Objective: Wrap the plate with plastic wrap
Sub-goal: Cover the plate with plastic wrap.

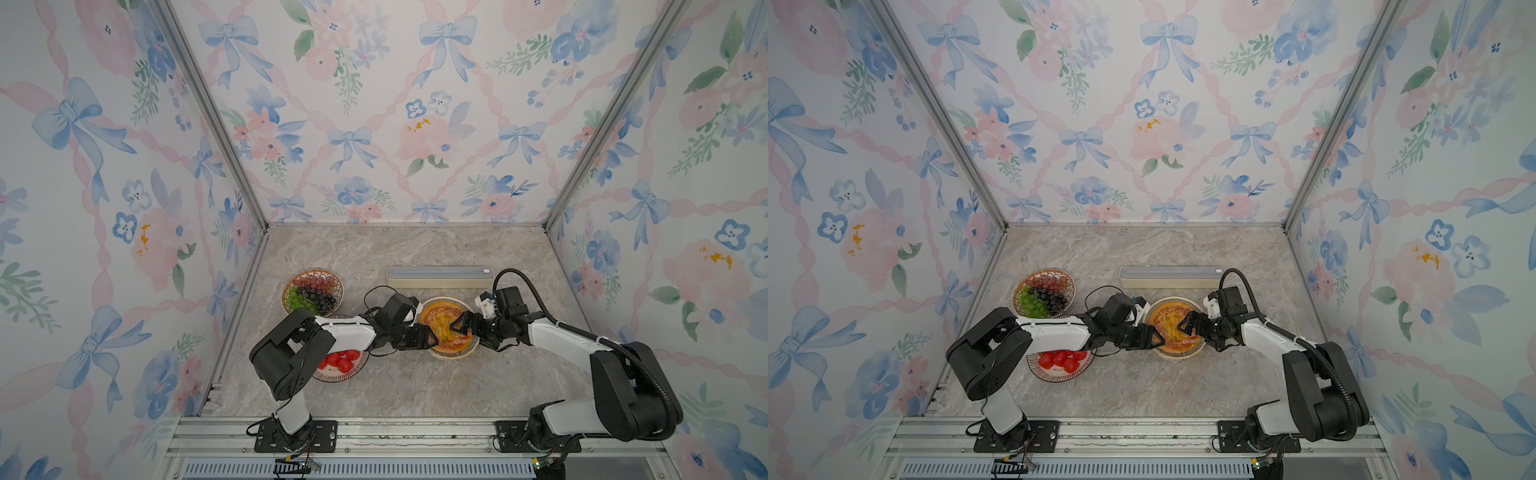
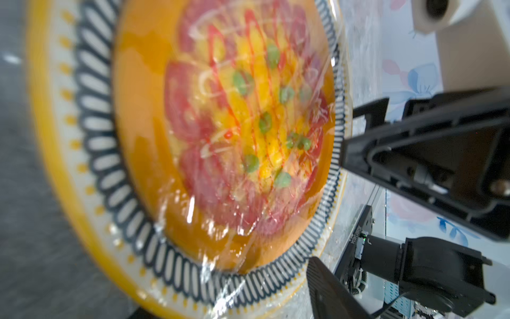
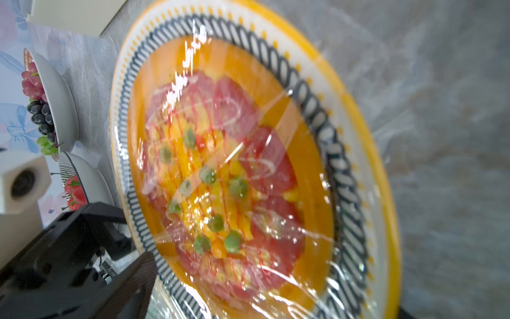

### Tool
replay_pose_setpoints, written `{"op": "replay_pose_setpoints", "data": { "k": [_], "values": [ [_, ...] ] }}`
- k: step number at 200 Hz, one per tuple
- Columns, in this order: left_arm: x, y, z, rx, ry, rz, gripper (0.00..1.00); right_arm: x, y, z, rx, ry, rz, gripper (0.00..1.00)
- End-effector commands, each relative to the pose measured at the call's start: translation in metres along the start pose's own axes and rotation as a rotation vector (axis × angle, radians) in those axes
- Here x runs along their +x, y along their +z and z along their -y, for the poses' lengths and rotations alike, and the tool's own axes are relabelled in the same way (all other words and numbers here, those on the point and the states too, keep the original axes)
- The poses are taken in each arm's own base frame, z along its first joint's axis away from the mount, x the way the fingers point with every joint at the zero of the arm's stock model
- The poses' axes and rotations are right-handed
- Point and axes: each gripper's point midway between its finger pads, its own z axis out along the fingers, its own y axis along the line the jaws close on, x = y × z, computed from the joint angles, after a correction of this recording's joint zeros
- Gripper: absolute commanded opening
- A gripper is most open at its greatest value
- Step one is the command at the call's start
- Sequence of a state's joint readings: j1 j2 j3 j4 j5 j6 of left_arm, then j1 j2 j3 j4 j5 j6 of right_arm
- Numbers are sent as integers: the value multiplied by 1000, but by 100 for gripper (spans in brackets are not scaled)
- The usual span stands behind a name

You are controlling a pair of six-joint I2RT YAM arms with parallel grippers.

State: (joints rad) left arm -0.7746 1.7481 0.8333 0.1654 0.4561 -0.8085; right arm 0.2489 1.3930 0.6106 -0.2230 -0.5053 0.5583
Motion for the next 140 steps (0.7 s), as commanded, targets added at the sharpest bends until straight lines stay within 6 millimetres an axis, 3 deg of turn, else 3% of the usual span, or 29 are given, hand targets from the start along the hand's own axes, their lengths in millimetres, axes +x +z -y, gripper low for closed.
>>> {"op": "replay_pose_setpoints", "data": {
  "k": [1, 45, 71, 106, 140],
  "values": [
    [-22, 0, -4, -6, 22, 58, 68, 23, -4, 25, 28, 110, -54, 97],
    [-37, -5, -14, -26, 15, 95, 68, 22, -36, 55, 39, 223, 3, 97],
    [-36, -7, -20, -40, 9, 99, 68, 14, -58, 67, 65, 235, 47, 97],
    [-27, -16, -25, -53, -1, 105, 68, -20, -76, 46, 57, 142, 141, 97],
    [-16, -21, -30, -61, -14, 96, 69, -51, -66, 33, 82, 69, 167, 97]
  ]
}}
